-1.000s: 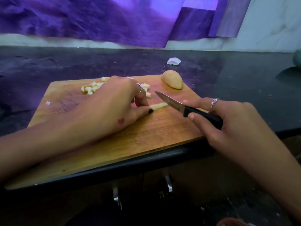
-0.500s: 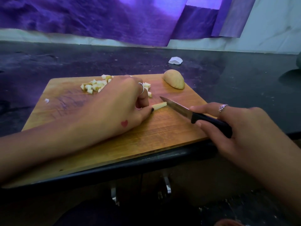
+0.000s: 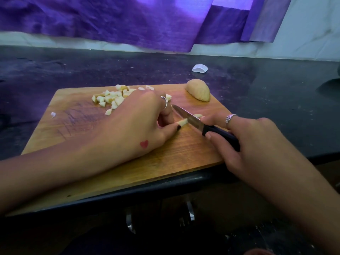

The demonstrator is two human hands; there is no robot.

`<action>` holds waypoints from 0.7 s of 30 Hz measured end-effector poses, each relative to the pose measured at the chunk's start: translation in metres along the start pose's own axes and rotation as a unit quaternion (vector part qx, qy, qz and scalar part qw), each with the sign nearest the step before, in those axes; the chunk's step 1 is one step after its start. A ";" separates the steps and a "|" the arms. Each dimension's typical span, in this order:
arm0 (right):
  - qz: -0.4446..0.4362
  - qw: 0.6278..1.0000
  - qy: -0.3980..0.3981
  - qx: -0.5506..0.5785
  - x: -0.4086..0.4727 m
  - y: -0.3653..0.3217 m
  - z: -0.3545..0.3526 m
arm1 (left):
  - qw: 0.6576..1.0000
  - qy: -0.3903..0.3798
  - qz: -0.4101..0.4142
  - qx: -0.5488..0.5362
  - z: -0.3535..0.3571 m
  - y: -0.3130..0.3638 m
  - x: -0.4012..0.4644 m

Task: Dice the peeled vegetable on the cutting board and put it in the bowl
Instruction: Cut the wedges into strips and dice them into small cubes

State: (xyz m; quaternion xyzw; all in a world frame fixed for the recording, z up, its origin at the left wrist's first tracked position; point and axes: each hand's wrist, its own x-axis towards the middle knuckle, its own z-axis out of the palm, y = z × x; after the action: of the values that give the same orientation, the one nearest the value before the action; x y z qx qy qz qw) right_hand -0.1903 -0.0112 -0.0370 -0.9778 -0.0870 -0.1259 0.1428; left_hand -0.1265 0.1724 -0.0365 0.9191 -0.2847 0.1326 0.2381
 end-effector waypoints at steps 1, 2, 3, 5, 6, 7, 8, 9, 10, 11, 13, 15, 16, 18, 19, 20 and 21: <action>-0.006 1.000 -0.009 -0.008 -0.001 0.000 -0.001 | 1.000 0.002 -0.001 0.005 0.000 0.000 0.000; -0.012 1.000 -0.015 -0.010 -0.004 0.001 -0.004 | 1.000 0.004 -0.001 0.009 0.001 0.000 0.000; -0.016 1.000 -0.020 -0.008 -0.008 0.002 -0.006 | 1.000 0.008 0.002 0.012 0.001 0.000 0.000; -0.021 1.000 -0.014 -0.007 -0.018 0.004 -0.009 | 1.000 0.012 0.004 0.019 0.002 0.001 0.000; -0.023 1.000 0.005 -0.010 -0.022 0.007 -0.009 | 1.000 0.012 0.002 0.021 0.002 0.001 0.000; -0.026 0.999 0.029 -0.013 -0.024 0.009 -0.008 | 1.000 0.012 0.001 0.020 0.002 0.002 -0.001; -0.029 0.998 0.049 -0.017 -0.025 0.010 -0.007 | 1.000 0.012 0.001 0.018 0.002 0.002 -0.001; -0.032 0.997 0.067 -0.018 -0.025 0.009 -0.006 | 1.000 0.013 0.001 0.017 0.001 0.002 -0.001; -0.038 0.996 0.085 -0.010 -0.025 0.008 -0.004 | 1.000 0.013 0.001 0.019 0.001 0.002 -0.001; -0.043 0.994 0.100 0.005 -0.024 0.006 -0.003 | 1.000 0.014 0.003 0.021 0.002 0.002 -0.001; -0.045 0.993 0.103 0.027 -0.024 0.002 0.000 | 1.000 0.015 0.006 0.026 0.002 0.002 -0.002; -0.033 0.995 0.087 0.027 -0.023 0.000 0.000 | 0.999 0.015 0.008 0.029 0.002 0.002 -0.002; -0.024 0.996 0.079 0.022 -0.022 0.000 0.000 | 0.999 0.016 0.009 0.028 0.002 0.002 -0.001; -0.008 0.998 0.063 0.010 -0.018 -0.004 0.000 | 0.999 0.019 0.010 0.027 0.003 0.002 -0.001; -0.007 0.999 0.053 0.005 -0.016 -0.007 0.000 | 0.999 0.019 0.009 0.029 0.003 0.003 -0.002; -0.010 0.999 0.041 -0.001 -0.014 -0.010 0.000 | 0.999 0.020 0.009 0.030 0.003 0.003 -0.002; -0.015 0.999 0.030 -0.009 -0.010 -0.012 0.000 | 0.999 0.020 0.010 0.031 0.003 0.004 -0.002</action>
State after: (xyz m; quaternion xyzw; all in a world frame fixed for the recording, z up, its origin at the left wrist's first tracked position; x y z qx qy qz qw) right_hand -0.2027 -0.0017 -0.0367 -0.9734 -0.0963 -0.1580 0.1349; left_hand -0.1299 0.1688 -0.0384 0.9203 -0.2843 0.1623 0.2144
